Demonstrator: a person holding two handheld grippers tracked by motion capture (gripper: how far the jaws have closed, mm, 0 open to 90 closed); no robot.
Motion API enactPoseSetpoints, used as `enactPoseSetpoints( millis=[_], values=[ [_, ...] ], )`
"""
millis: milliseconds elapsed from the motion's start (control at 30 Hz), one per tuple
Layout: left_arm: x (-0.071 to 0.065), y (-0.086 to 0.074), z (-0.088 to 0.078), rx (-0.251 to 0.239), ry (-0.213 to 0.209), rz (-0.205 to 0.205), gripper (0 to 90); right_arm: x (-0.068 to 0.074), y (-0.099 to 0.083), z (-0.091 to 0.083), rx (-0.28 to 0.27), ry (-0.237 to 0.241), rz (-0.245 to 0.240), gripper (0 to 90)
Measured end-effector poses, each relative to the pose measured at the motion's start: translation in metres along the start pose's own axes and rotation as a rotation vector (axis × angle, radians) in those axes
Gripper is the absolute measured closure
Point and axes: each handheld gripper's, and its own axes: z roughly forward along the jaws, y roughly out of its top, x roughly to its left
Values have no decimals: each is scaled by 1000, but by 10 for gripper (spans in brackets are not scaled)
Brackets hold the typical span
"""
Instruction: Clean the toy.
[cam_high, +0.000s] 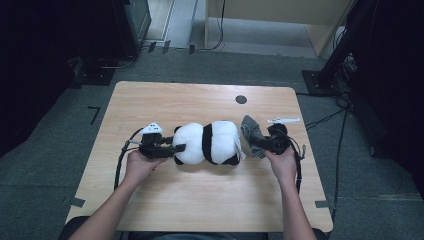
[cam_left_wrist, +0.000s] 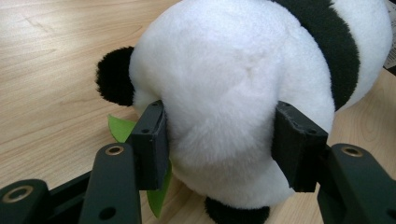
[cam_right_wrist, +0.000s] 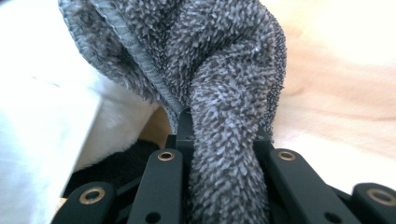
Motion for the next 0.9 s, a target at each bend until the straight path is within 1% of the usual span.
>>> enactPoseSetpoints(
  millis=[67,167,267,367,500,567,633,733,833,900],
  values=[
    [0,0,0,1,1,2,434,2,4,-13,-42,-2,7,755],
    [0,1,0,2,4,3,436,11,11,-29,-109,10,-12,755],
    [-1,1,0,4,5,2,441,32,20,-39,-151,27,-63,754],
    [-1,2,0,5,6,-6,444,54,27,-40,-164,47,-125,754],
    [-3,2,-1,5,8,-7,451,80,33,-34,-149,71,-187,754],
    [-4,3,-1,6,9,0,461,93,35,-29,-141,85,-220,754],
    [-5,3,-1,8,9,3,467,104,36,-24,-128,96,-243,754],
    [-5,3,-2,9,9,-1,474,123,36,-10,-95,104,-295,752],
    [-5,2,-2,9,7,-5,481,135,34,5,-59,106,-327,752],
    [-6,2,-2,8,5,-15,488,143,32,17,-30,108,-340,751]
  ],
)
